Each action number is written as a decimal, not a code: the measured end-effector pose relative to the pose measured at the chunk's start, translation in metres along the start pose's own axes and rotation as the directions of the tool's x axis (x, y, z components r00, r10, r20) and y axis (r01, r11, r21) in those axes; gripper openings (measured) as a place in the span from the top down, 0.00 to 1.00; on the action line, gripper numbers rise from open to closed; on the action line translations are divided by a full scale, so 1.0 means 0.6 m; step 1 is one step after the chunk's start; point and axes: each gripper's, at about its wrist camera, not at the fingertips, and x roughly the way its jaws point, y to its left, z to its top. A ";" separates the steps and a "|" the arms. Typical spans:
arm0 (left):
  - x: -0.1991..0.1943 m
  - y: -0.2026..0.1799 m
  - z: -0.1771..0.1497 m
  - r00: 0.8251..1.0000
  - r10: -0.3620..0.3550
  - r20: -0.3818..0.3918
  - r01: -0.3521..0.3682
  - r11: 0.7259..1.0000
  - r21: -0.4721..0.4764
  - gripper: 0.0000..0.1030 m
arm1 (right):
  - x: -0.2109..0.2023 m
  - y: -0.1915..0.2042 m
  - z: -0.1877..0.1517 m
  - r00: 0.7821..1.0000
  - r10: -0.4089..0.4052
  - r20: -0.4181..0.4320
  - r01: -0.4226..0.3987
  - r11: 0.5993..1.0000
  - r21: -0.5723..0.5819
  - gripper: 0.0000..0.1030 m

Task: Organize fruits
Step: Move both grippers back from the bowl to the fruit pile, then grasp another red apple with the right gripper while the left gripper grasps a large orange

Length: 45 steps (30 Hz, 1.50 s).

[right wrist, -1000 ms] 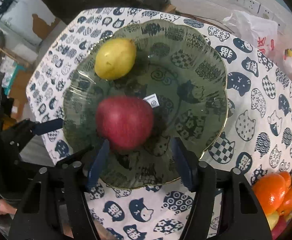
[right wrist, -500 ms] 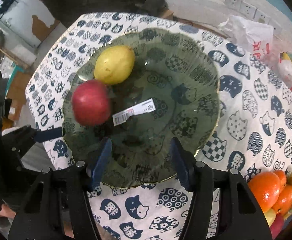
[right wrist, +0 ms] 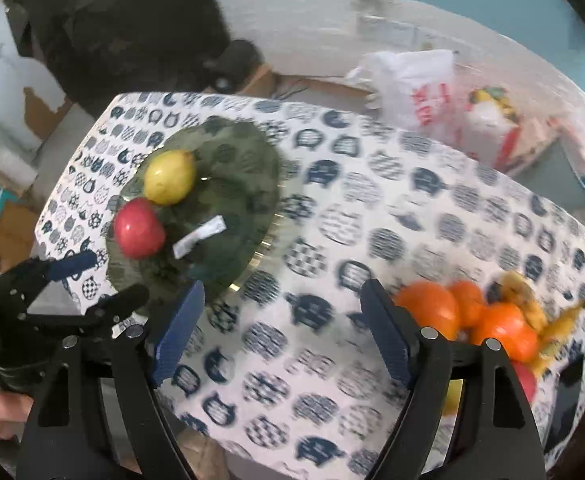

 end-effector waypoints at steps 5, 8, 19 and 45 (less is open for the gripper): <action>-0.017 -0.072 0.000 0.999 -0.051 0.000 0.051 0.995 0.089 0.18 | -0.036 -0.065 -0.035 0.999 -0.040 -0.009 0.041 0.996 0.073 0.21; -0.018 -0.112 -0.001 0.998 -0.068 -0.014 0.070 0.989 0.133 0.18 | -0.056 -0.115 -0.059 0.997 -0.075 -0.024 0.077 0.990 0.121 0.21; 0.003 -0.219 0.001 0.994 -0.085 -0.068 0.099 0.968 0.231 0.18 | -0.109 -0.257 -0.129 0.980 -0.200 -0.001 0.196 0.960 0.197 0.21; 0.103 -0.306 0.014 0.979 -0.064 -0.194 0.118 0.952 0.283 0.18 | 0.000 -0.332 -0.185 0.978 -0.147 -0.147 0.159 0.985 0.070 0.29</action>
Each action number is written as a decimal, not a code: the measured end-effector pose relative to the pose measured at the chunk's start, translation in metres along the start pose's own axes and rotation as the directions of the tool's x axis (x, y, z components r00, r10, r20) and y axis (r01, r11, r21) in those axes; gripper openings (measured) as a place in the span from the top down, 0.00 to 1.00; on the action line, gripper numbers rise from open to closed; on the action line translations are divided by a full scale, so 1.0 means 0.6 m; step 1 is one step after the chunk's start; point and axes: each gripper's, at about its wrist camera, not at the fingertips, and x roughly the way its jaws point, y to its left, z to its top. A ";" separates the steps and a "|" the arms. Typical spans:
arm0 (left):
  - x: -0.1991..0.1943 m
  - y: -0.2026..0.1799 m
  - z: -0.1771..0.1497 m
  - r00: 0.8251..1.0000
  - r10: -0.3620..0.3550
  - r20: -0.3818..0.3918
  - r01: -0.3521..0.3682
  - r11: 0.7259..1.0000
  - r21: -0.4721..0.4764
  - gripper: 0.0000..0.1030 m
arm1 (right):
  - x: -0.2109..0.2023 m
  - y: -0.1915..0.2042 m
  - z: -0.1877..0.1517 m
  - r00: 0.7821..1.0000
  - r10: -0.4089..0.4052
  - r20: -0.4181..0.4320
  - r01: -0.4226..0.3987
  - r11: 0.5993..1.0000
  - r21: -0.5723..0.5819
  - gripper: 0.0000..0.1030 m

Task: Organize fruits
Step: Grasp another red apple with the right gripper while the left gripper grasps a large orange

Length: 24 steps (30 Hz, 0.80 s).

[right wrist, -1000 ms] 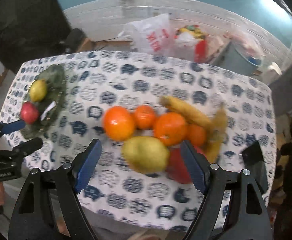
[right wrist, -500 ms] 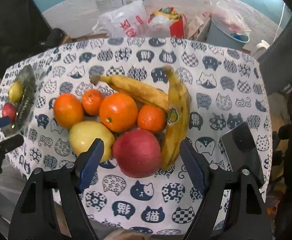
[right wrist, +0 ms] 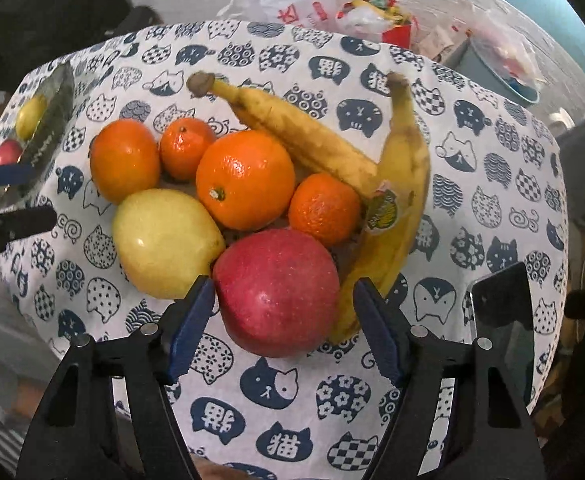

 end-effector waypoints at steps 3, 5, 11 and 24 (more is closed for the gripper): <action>0.010 -0.004 0.007 1.000 -0.014 -0.009 0.014 1.000 0.004 0.18 | 0.011 0.006 0.001 1.000 0.005 -0.012 -0.005 1.000 -0.030 0.29; 0.016 -0.007 0.013 1.000 -0.020 -0.012 0.020 1.000 0.008 0.18 | 0.014 0.005 0.002 1.000 0.011 -0.013 -0.012 0.999 -0.035 0.29; 0.028 -0.017 0.034 0.999 -0.041 -0.017 0.041 0.999 0.007 0.18 | 0.027 -0.004 0.000 0.996 0.055 -0.065 -0.057 0.998 -0.032 0.35; 0.071 -0.018 0.071 0.995 -0.096 -0.036 0.094 0.994 -0.046 0.14 | 0.050 0.015 0.001 0.997 0.077 -0.021 -0.078 0.995 -0.068 0.38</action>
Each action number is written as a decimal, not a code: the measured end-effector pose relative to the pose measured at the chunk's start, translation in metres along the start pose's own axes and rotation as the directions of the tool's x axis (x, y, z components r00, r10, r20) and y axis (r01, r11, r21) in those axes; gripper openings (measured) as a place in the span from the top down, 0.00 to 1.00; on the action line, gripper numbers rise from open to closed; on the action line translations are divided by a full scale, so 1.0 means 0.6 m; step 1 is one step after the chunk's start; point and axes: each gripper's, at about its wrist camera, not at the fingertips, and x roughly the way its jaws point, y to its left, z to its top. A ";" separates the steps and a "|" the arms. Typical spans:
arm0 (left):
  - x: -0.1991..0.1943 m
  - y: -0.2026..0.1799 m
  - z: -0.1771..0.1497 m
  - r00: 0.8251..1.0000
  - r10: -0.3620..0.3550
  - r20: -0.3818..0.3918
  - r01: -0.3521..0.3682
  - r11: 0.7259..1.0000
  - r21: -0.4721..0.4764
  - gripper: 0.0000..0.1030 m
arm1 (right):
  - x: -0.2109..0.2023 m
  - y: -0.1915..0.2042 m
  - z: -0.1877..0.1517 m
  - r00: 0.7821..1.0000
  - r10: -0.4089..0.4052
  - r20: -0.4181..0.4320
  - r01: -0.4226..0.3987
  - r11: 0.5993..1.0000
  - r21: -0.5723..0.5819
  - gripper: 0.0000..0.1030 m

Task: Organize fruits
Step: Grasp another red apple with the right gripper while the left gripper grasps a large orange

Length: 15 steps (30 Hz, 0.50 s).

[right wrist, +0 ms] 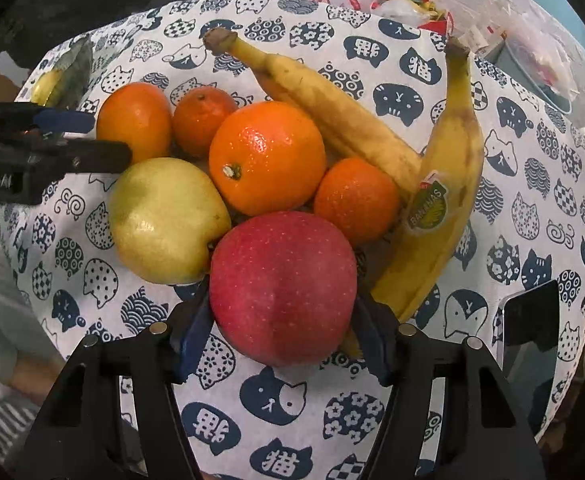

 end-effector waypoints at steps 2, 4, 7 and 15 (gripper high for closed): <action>0.006 0.004 0.007 1.000 -0.023 -0.005 0.023 0.999 -0.023 0.14 | -0.004 -0.005 -0.003 1.000 0.007 0.010 -0.007 1.000 0.004 0.38; 0.013 0.003 0.013 0.999 -0.032 -0.013 0.032 0.999 -0.029 0.14 | -0.005 -0.010 -0.006 1.000 0.016 0.017 -0.016 1.000 0.015 0.40; 0.025 0.000 0.017 0.999 -0.032 -0.025 0.032 0.999 -0.021 0.14 | -0.015 -0.017 -0.018 0.999 0.030 0.027 -0.031 0.999 0.038 0.43; 0.035 -0.010 0.013 0.997 -0.075 -0.021 0.075 0.997 -0.009 0.31 | -0.018 -0.034 -0.019 0.999 0.036 0.033 -0.038 0.997 0.063 0.43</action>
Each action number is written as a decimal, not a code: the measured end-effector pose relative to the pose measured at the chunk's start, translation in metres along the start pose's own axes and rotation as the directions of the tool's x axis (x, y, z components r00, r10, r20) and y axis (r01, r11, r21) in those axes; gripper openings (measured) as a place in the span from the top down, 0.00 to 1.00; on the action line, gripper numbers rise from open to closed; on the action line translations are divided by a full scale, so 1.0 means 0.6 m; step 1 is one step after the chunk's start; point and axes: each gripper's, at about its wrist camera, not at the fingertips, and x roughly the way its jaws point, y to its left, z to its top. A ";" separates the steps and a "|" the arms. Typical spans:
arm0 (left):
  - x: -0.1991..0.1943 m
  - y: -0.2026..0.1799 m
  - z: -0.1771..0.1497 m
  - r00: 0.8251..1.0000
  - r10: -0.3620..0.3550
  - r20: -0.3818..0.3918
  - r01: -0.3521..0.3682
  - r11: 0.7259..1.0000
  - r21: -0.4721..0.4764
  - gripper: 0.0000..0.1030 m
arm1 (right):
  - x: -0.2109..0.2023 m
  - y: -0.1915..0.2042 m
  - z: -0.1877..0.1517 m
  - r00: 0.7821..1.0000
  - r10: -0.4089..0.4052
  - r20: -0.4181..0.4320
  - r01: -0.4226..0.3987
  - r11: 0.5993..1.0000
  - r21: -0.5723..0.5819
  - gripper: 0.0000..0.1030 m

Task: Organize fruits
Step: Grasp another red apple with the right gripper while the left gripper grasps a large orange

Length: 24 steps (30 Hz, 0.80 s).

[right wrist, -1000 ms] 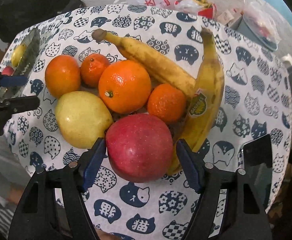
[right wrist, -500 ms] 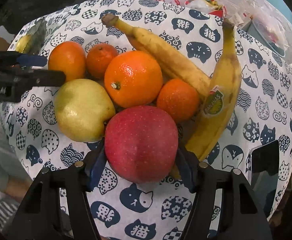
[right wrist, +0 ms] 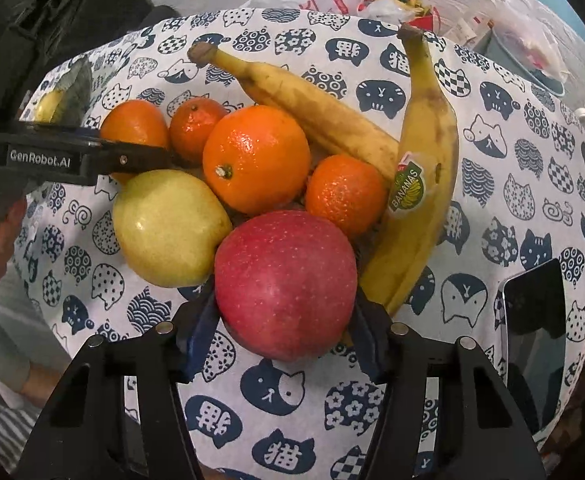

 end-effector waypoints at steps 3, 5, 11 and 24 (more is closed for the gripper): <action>-0.002 -0.010 -0.003 0.999 0.031 0.013 -0.032 0.999 0.039 0.32 | -0.005 -0.001 -0.001 1.000 0.009 0.002 -0.009 1.000 0.006 0.43; -0.003 -0.013 -0.005 0.999 0.044 0.020 -0.045 0.998 0.049 0.32 | -0.005 -0.002 -0.002 1.000 0.012 0.006 -0.012 1.000 0.004 0.43; -0.020 -0.002 -0.018 0.996 0.085 0.032 -0.087 0.995 0.055 0.32 | -0.017 0.007 -0.001 1.000 -0.006 0.029 0.006 1.000 0.012 0.43; -0.092 -0.011 -0.052 0.989 0.104 0.106 -0.114 0.989 0.090 0.32 | -0.100 0.027 0.003 0.986 -0.032 0.161 0.028 0.999 0.028 0.43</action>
